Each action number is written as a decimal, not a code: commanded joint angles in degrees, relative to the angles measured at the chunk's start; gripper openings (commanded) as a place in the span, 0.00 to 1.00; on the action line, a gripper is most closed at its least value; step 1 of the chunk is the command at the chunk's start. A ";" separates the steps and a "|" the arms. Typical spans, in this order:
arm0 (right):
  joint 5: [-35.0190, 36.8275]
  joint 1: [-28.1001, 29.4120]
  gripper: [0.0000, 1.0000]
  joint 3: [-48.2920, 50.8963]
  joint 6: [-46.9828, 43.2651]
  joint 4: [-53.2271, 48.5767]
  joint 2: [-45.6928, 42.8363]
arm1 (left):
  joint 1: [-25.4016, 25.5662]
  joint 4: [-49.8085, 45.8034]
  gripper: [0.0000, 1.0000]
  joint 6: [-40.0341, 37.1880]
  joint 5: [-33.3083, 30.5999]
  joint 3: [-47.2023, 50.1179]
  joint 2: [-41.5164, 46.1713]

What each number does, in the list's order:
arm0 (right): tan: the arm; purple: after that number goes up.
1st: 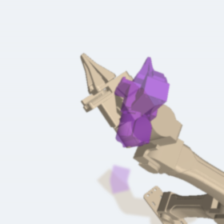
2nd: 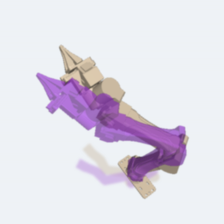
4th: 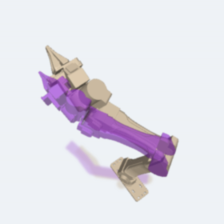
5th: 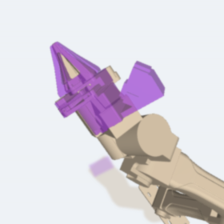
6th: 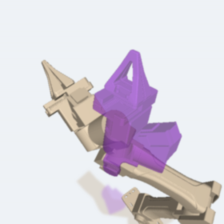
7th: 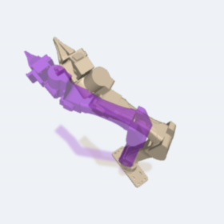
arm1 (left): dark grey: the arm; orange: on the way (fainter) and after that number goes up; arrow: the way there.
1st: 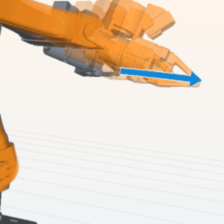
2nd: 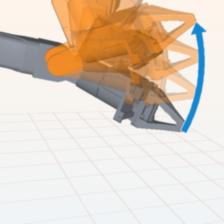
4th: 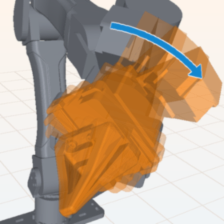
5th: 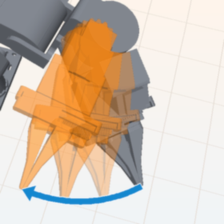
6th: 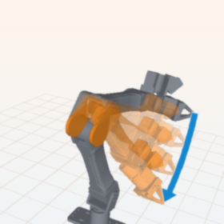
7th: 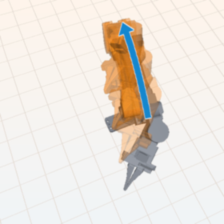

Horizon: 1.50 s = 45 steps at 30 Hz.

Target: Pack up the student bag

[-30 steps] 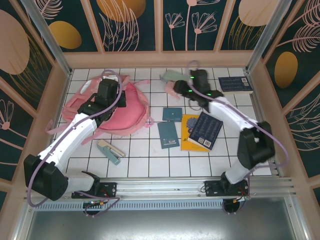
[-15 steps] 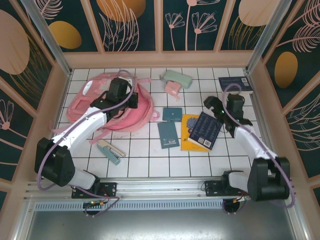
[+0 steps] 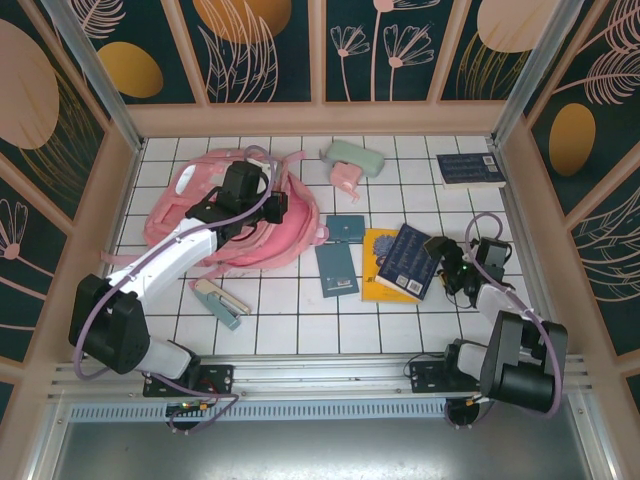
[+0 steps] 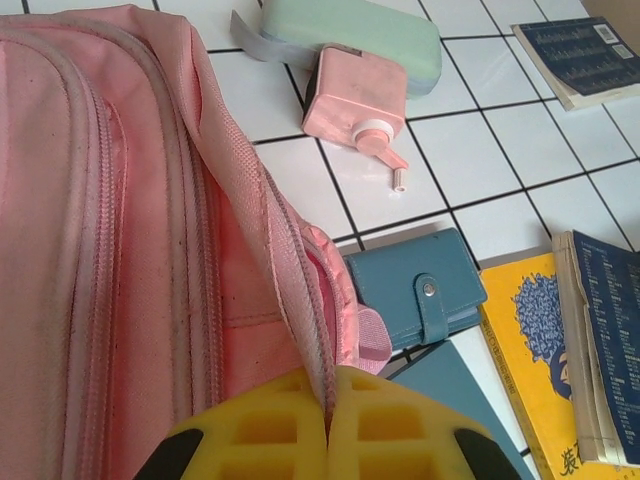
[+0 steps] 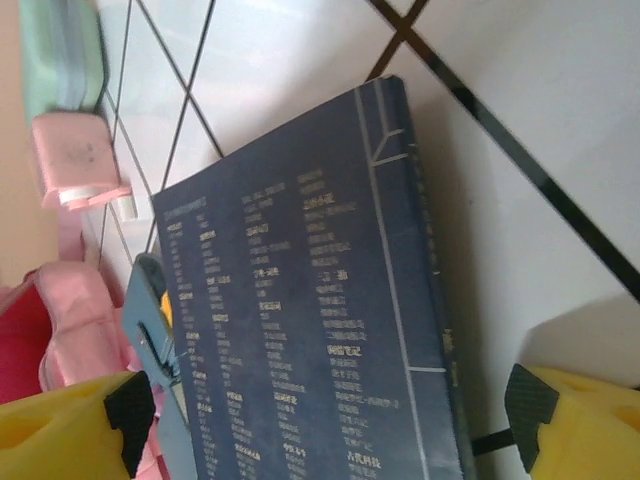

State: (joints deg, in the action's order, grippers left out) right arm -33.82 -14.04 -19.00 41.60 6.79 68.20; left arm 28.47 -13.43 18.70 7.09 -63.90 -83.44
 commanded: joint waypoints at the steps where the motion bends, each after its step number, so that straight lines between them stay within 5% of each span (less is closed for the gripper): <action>1: -6.25 0.04 0.90 0.72 -1.51 3.44 2.11 | 0.36 4.82 0.00 -0.42 2.38 -0.09 2.69; 8: -9.44 4.13 0.75 0.19 -1.19 8.08 5.67 | 0.36 5.05 0.00 -0.82 2.62 0.27 2.84; 18: -7.57 4.29 0.32 0.83 1.10 12.90 6.64 | 0.34 5.30 0.00 -0.88 3.31 0.88 2.76; 22: -7.26 6.49 0.33 -1.57 1.28 13.10 8.11 | 0.36 5.61 0.00 -0.80 4.01 0.95 2.50; 26: 1.90 9.06 0.48 -5.07 -1.43 4.21 7.69 | 0.36 5.39 0.00 -0.77 4.00 0.97 2.29; 32: 12.59 8.95 0.54 -8.21 -5.59 -2.41 7.09 | 0.36 5.69 0.00 -0.59 4.70 0.97 1.99; 45: -2.42 6.85 0.56 -11.84 -0.55 15.12 25.59 | 0.62 6.40 0.00 -0.20 6.62 1.06 1.24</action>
State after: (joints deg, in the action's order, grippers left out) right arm -32.23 -7.53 -30.37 39.75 14.79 88.71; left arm 28.47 -12.08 18.70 10.74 -62.76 -82.61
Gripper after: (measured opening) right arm 0.560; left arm 0.059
